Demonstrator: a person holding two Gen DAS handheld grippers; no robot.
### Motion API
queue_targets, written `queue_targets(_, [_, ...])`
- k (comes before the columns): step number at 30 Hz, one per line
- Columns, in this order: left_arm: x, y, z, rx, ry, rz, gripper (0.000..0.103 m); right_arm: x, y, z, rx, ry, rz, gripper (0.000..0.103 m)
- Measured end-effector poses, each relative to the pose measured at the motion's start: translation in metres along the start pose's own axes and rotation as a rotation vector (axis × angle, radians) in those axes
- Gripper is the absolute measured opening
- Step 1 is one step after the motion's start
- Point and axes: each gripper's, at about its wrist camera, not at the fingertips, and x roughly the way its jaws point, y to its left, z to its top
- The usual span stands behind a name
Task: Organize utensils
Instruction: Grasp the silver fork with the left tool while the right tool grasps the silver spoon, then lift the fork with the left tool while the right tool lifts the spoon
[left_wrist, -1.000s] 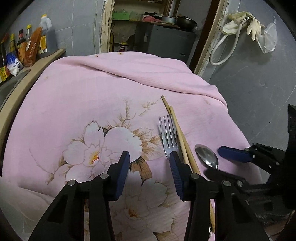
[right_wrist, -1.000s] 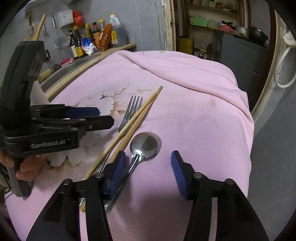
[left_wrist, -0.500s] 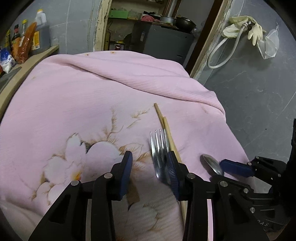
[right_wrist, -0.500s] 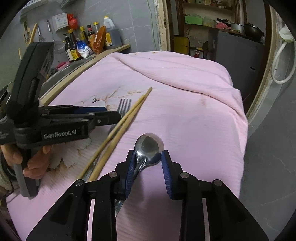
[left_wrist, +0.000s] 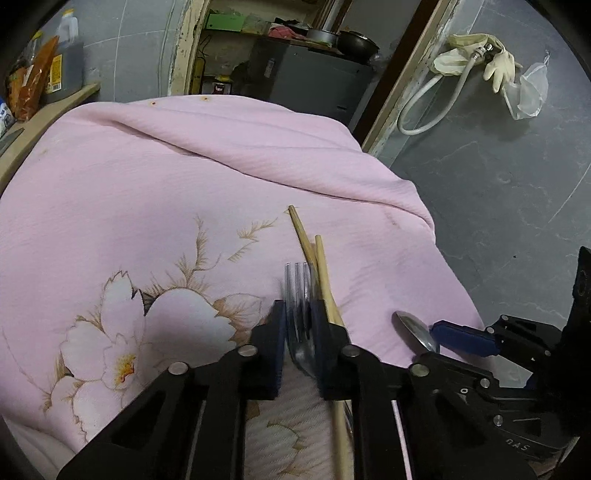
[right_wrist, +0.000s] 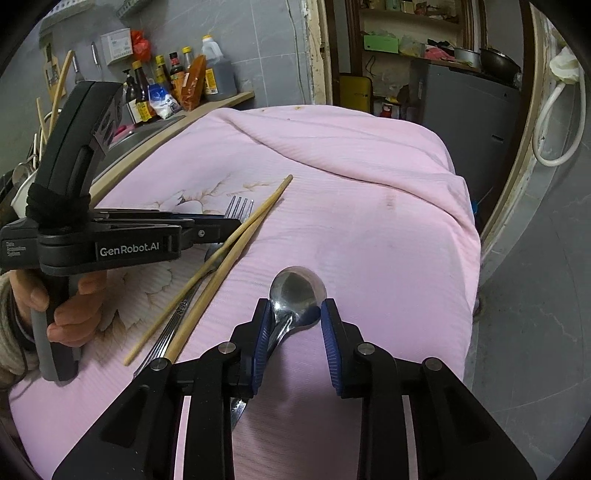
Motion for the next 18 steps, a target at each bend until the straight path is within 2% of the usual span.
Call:
queue_targets(4, [-0.007, -0.004, -0.003, 0.008, -0.015, -0.001, 0.004, 0.001, 0.000, 0.000, 0.003, 0.006, 0.000, 0.026])
queue_targets(9, [-0.020, -0.020, -0.013, 0.076, -0.031, 0.072, 0.001, 0.005, 0.003, 0.003, -0.006, 0.025, -0.018, 0.027])
queue_targets(13, [-0.034, -0.023, -0.024, 0.079, -0.049, 0.115, 0.001, 0.010, 0.003, 0.007, -0.007, 0.044, -0.022, 0.029])
queue_targets(18, [-0.064, -0.024, -0.040, 0.102, -0.149, 0.152, 0.000, 0.013, -0.002, 0.009, 0.022, 0.053, -0.003, 0.029])
